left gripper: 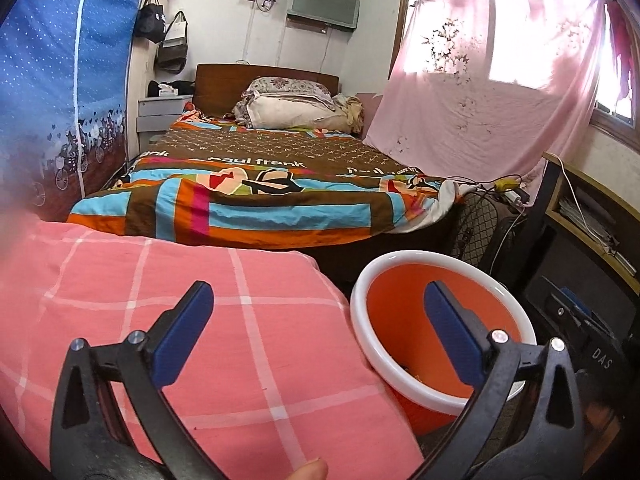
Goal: Collect trash
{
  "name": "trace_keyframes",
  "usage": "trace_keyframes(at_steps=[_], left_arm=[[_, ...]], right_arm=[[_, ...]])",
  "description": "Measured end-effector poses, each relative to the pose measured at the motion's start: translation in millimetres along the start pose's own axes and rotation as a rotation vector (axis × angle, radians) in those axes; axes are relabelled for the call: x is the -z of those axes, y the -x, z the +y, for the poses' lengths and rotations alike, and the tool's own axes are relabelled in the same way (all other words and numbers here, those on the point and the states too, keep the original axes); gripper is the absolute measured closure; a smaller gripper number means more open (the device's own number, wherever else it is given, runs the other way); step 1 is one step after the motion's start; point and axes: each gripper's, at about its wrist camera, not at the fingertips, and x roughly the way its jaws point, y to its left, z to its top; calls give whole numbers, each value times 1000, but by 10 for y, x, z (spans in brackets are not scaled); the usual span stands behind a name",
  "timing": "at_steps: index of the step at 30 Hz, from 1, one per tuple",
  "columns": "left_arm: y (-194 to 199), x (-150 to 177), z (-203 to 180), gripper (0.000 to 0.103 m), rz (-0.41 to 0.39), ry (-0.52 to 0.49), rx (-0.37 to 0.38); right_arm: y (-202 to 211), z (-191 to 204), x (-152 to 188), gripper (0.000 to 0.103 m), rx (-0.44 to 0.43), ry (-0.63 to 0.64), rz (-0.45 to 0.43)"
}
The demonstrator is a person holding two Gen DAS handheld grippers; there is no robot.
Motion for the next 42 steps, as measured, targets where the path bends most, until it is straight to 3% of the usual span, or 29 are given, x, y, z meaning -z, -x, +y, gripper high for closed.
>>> trace_keyframes(at_steps=[16,42], left_arm=[[290,97,225,0,-15,13,-70],[1079,468,568,0,-109,25,-179]], right_arm=[[105,251,46,0,-33,47,-27],[790,529,371,0,-136,105,-223]])
